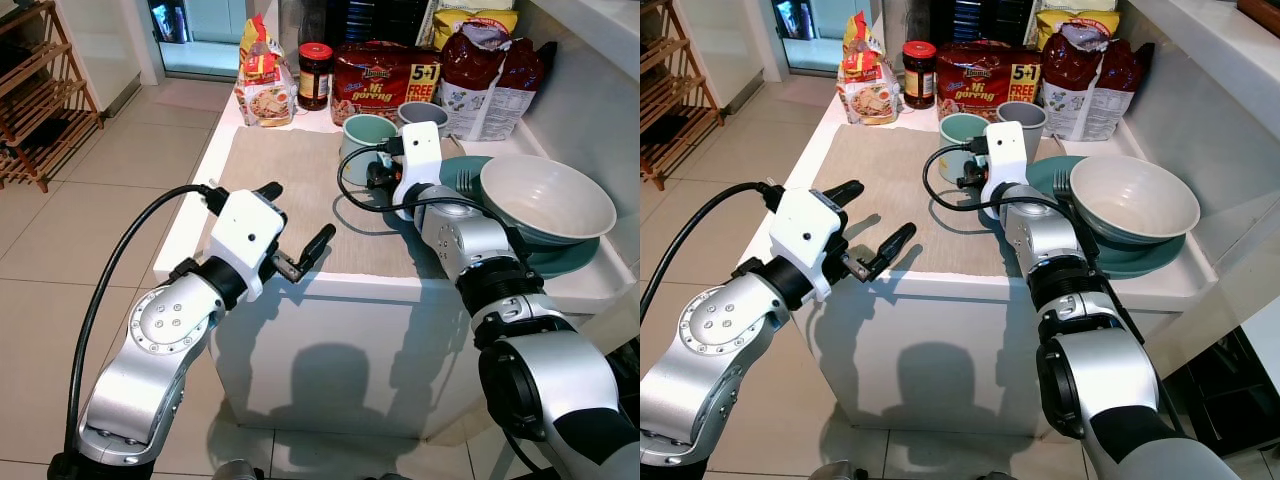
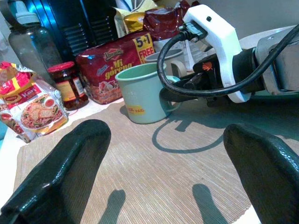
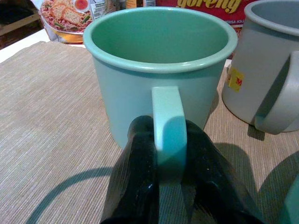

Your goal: Setting the table

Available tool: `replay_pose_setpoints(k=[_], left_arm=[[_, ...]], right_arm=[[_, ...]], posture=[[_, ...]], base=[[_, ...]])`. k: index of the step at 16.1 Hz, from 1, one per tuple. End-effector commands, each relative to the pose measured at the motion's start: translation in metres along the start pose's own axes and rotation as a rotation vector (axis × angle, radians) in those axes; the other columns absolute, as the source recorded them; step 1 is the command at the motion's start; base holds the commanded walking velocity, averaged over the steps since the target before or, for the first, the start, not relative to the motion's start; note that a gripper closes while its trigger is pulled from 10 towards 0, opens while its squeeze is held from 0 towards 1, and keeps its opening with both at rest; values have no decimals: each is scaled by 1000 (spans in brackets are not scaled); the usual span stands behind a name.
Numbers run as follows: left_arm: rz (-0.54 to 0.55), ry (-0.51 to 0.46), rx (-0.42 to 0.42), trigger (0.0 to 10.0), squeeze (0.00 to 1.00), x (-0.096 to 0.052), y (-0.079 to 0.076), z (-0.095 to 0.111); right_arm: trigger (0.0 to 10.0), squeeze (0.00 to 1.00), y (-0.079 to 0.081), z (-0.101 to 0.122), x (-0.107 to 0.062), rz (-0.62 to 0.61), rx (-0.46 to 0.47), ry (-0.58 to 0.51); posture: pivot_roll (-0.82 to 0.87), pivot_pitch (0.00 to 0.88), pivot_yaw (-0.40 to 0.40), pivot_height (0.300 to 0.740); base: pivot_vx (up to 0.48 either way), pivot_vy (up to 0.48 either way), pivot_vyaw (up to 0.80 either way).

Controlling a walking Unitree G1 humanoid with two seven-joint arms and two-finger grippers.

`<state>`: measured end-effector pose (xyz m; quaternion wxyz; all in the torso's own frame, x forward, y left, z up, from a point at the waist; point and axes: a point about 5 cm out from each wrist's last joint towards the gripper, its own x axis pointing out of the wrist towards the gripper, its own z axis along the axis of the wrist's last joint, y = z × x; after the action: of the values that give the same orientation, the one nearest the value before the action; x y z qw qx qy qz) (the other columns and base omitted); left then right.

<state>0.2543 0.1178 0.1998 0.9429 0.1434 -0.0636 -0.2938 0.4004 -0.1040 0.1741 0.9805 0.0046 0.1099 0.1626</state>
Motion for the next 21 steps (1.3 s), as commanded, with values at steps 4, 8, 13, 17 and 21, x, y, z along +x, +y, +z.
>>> replay_pose_setpoints(k=[4,8,13,17,21], left_arm=[[91,-2,-13,10000,0,5,8,0],[217,6,-35,10000,0,6,17,-2],[251,5,-49,10000,0,3,18,-2],[269,5,-68,10000,0,5,15,-4],[293,-3,-82,10000,0,7,15,-6]], right_arm=[[10000,0,1,22,-22,1,-28,-254],[10000,0,13,51,-75,12,-77,-599],[10000,0,20,42,-117,30,-77,-652],[10000,0,23,23,-133,0,-53,-599],[10000,0,20,18,-145,-22,-91,-579]], posture=[[91,0,-24,740],[102,0,-32,740],[95,0,-44,740],[77,8,-39,740],[61,12,-31,740]], base=[[0,0,0],[0,0,0],[-142,0,0],[-234,0,0],[0,0,0]])
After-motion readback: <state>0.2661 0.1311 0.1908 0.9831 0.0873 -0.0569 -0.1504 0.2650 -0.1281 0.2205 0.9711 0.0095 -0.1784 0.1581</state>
